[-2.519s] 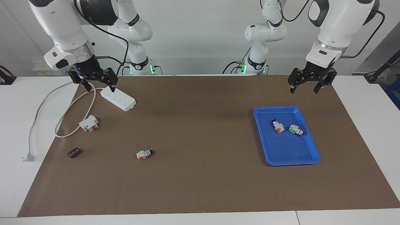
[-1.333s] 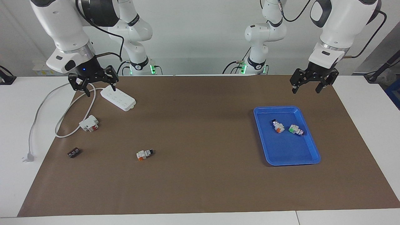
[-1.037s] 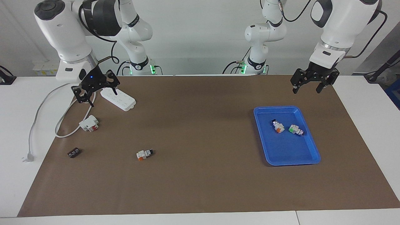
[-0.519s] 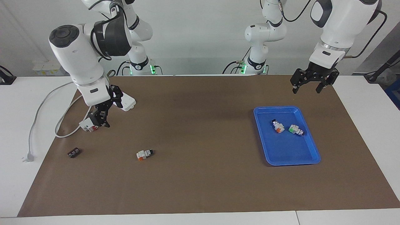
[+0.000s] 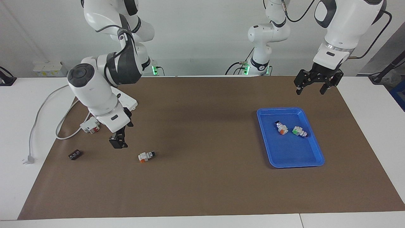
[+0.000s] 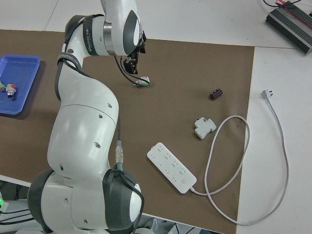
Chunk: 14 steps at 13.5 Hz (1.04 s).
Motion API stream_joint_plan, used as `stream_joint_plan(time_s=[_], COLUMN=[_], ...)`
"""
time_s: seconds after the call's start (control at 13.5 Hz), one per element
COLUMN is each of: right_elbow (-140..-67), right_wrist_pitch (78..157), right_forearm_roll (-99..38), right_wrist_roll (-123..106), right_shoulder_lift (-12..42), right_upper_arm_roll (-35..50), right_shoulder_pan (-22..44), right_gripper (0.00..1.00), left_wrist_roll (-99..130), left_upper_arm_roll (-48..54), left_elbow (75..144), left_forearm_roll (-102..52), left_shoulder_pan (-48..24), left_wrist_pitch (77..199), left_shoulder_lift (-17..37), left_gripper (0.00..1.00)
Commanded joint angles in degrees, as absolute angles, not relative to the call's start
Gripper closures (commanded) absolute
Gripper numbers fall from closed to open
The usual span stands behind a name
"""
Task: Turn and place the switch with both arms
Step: 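Lower the right gripper over the white connector and close on it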
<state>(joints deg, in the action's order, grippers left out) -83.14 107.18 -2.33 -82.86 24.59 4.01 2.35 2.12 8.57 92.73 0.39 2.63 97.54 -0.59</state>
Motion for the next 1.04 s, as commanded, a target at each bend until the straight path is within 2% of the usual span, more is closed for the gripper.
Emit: stream_joint_plan(time_s=[0.0,0.22,0.44,0.74,0.96], right_elbow=[-81.39,-75.43,-75.41,-79.00,-82.95], right_wrist_pitch=[109.07,109.25,112.76,117.32,118.65], right_forearm_roll=[-3.60,-2.99,-3.08,-3.95,-6.57], right_wrist_roll=[-88.84,-94.04,-96.40,-102.11,-105.46], right_shoulder_lift=[28.90,37.68,40.60,40.78,39.73], right_upper_arm_roll=[6.50,14.11,14.94,14.94,15.03], right_shoulder_pan=[0.26,-5.43,-6.50,-6.77,-7.38], right_gripper=[0.00,0.00,0.01,0.04,0.05], left_wrist_roll=[2.46,2.46,2.20,1.85,2.46], left_upper_arm_roll=[8.35,8.26,8.26,8.17,8.17], left_elbow=[94.13,94.13,94.30,98.96,98.96], left_forearm_roll=[-0.09,-0.09,-0.09,-0.09,-0.09], left_shoulder_pan=[2.81,2.81,2.81,2.90,2.99], left_wrist_pitch=[97.65,97.65,97.91,98.88,98.96], left_shoulder_lift=[-1.67,-1.76,-1.76,-4.04,-4.04], left_gripper=[0.00,0.00,0.00,0.00,0.00])
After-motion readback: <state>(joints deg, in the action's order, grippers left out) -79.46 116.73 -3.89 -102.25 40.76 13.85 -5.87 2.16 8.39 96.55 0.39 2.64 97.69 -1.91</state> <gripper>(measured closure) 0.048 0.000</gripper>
